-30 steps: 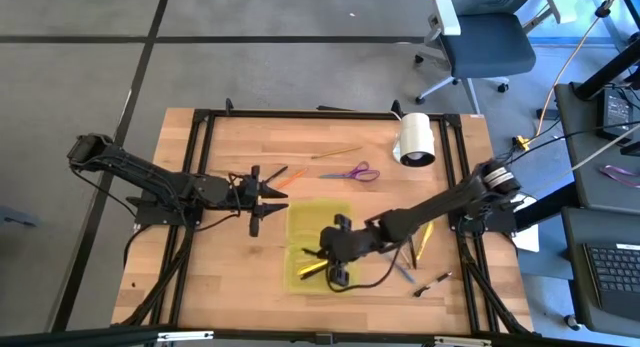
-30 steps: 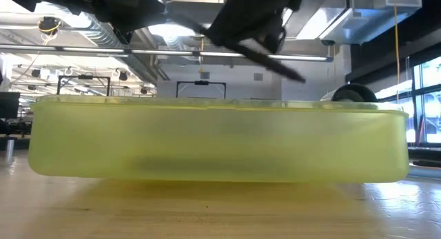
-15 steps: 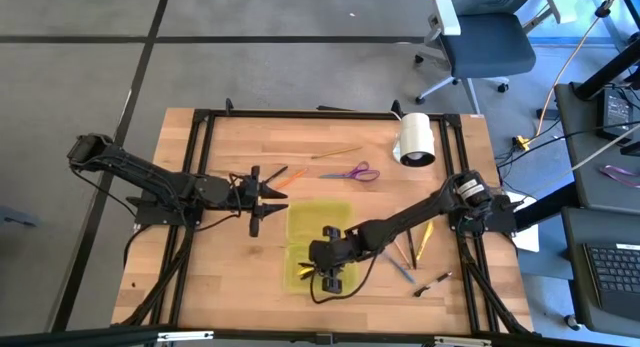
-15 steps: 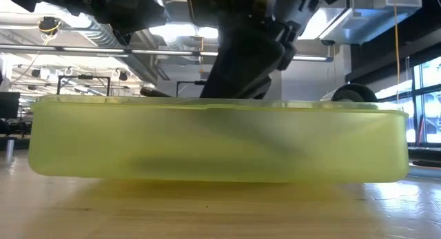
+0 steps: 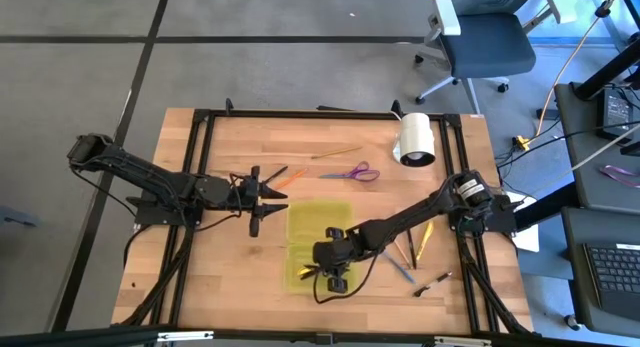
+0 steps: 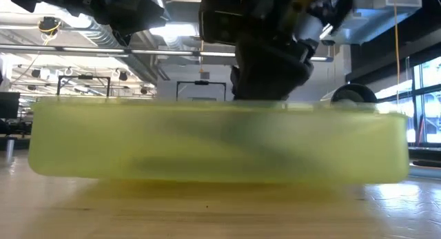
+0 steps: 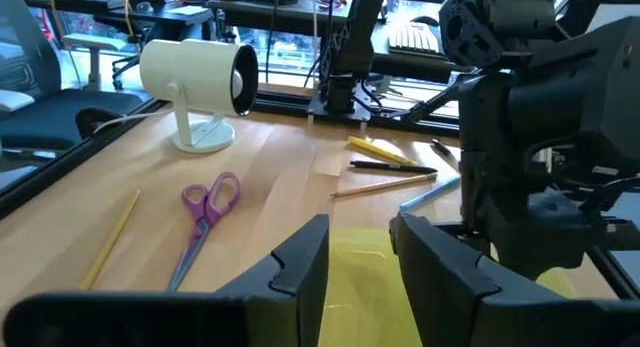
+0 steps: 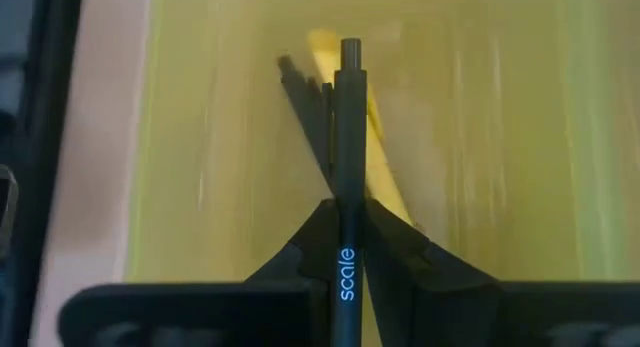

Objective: Pick & place school supplies into a supply box
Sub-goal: Put the black pen into the yellow supply box

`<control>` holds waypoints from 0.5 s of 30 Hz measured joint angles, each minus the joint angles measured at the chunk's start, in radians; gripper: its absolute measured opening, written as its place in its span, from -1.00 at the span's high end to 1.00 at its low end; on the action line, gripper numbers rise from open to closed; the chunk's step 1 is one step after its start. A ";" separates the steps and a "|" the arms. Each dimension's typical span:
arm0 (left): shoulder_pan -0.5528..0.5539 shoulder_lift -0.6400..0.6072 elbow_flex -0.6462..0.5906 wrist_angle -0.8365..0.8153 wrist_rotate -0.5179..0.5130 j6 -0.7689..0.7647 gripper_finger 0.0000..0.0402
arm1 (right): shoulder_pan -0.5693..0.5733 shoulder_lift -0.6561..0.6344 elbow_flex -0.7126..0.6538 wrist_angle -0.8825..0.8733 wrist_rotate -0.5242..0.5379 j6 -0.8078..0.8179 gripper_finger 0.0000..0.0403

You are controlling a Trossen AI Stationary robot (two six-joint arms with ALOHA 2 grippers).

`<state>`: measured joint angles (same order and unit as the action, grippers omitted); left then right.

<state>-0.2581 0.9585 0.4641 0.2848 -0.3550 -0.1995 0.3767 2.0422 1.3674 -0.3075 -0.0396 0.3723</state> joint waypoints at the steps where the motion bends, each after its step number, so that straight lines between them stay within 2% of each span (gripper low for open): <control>1: 0.000 0.000 0.000 0.000 0.000 0.000 0.44 | 0.002 0.000 0.000 -0.001 -0.010 -0.040 0.80; 9: 0.000 0.000 0.000 -0.004 -0.001 0.001 0.43 | 0.026 0.000 0.000 0.001 -0.044 -0.342 0.80; 15: 0.000 0.000 0.000 -0.005 -0.002 0.001 0.44 | 0.029 0.000 0.000 0.008 -0.043 -0.401 0.80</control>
<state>-0.2581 0.9585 0.4641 0.2802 -0.3565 -0.1986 0.4053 2.0418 1.3678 -0.2999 -0.0829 -0.0286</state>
